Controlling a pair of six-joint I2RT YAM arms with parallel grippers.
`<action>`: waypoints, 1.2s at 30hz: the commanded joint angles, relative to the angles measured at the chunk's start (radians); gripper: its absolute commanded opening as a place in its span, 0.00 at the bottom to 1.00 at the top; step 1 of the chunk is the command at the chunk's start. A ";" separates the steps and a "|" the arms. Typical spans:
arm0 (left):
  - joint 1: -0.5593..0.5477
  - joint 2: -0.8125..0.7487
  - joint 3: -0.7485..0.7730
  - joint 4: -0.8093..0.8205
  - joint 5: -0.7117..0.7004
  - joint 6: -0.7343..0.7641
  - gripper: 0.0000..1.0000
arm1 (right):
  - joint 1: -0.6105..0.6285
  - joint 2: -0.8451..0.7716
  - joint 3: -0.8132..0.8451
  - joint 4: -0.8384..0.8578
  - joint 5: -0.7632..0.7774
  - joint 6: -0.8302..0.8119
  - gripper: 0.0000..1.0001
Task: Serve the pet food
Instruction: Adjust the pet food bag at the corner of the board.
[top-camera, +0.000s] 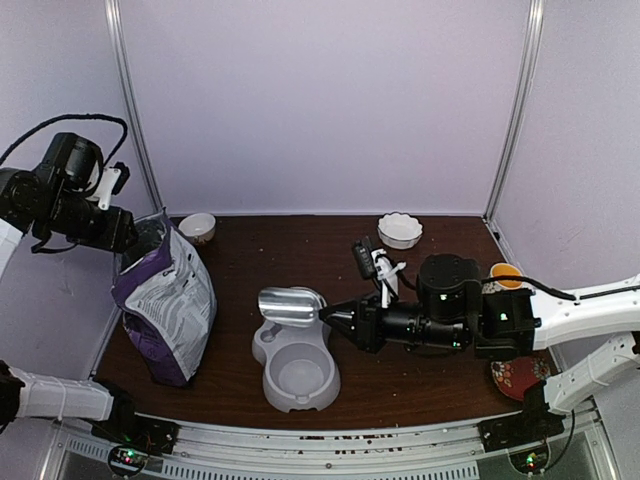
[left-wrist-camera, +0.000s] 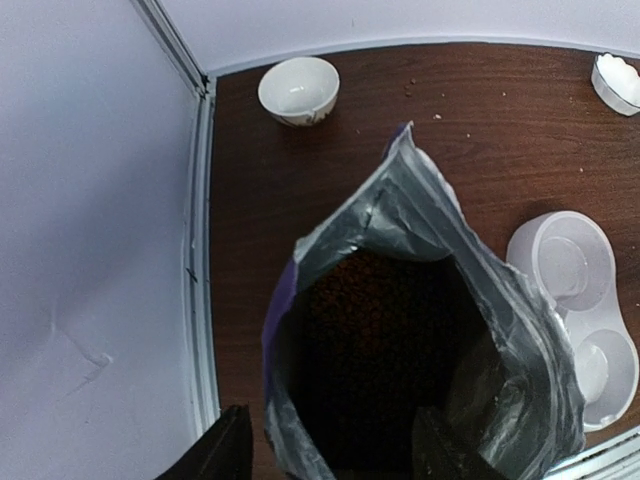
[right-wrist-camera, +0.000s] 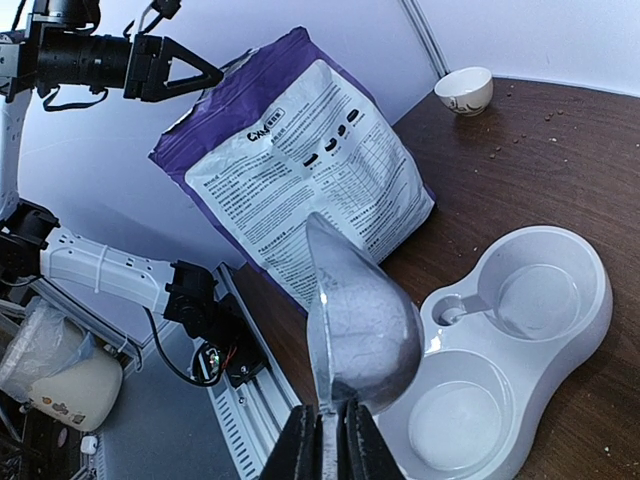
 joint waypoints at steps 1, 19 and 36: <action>0.033 0.007 -0.050 0.041 0.083 -0.028 0.54 | -0.005 -0.026 -0.015 0.013 0.014 0.000 0.00; 0.076 -0.004 -0.201 0.061 0.111 -0.095 0.20 | -0.005 -0.059 -0.039 -0.018 0.013 -0.019 0.00; 0.076 0.166 0.044 0.107 0.067 0.001 0.00 | -0.022 -0.113 -0.084 -0.046 0.051 -0.039 0.00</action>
